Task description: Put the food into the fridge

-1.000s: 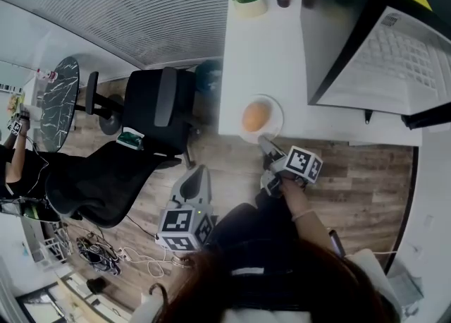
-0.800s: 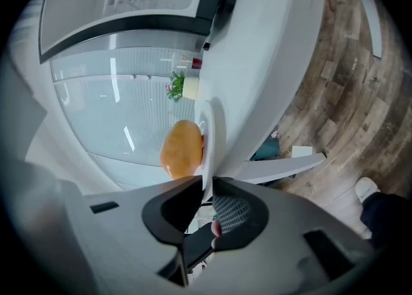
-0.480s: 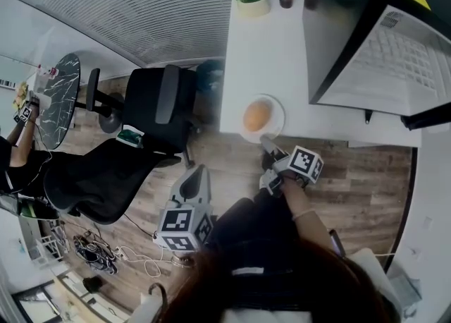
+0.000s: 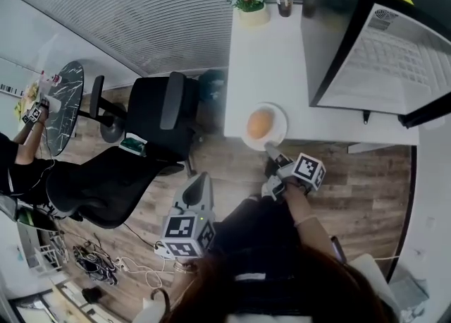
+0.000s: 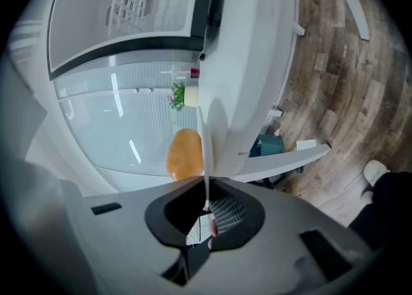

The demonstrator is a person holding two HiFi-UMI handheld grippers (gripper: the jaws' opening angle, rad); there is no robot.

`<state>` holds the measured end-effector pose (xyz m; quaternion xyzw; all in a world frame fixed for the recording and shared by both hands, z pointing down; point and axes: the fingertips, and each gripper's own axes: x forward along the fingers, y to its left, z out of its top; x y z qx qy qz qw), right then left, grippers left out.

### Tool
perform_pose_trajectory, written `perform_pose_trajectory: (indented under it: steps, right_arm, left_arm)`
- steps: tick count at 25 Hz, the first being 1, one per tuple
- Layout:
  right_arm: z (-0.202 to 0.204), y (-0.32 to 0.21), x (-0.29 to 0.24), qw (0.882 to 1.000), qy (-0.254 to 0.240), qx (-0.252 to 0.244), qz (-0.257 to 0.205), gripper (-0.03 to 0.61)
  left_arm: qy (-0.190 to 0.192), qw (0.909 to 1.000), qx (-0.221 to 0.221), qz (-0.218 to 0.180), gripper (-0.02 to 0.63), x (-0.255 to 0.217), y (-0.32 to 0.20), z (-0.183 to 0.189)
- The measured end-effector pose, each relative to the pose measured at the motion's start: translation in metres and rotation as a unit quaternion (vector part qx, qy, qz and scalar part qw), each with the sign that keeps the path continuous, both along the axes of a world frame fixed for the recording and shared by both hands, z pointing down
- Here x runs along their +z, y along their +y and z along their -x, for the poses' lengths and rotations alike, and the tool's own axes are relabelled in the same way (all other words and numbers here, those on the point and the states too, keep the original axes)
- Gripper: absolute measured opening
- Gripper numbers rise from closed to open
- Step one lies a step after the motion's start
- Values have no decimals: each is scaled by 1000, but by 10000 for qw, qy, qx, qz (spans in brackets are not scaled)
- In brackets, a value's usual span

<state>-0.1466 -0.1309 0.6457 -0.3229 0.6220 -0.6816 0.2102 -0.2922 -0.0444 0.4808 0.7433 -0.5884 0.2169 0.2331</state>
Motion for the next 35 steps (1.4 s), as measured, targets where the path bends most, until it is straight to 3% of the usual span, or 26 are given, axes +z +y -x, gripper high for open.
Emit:
perform_pose_trajectory:
  steps: [4, 26, 35]
  right_arm:
    - [-3, 7, 0, 9997, 44, 163, 156, 9]
    - [19, 50, -82, 9965, 12, 728, -399, 9]
    - [6, 56, -97, 9960, -72, 765, -454, 9]
  left_arm:
    - [10, 9999, 61, -100, 0, -8, 2, 7]
    - [414, 9963, 595, -463, -2, -33, 39, 45]
    - [423, 9952, 644, -601, -2, -40, 39, 32]
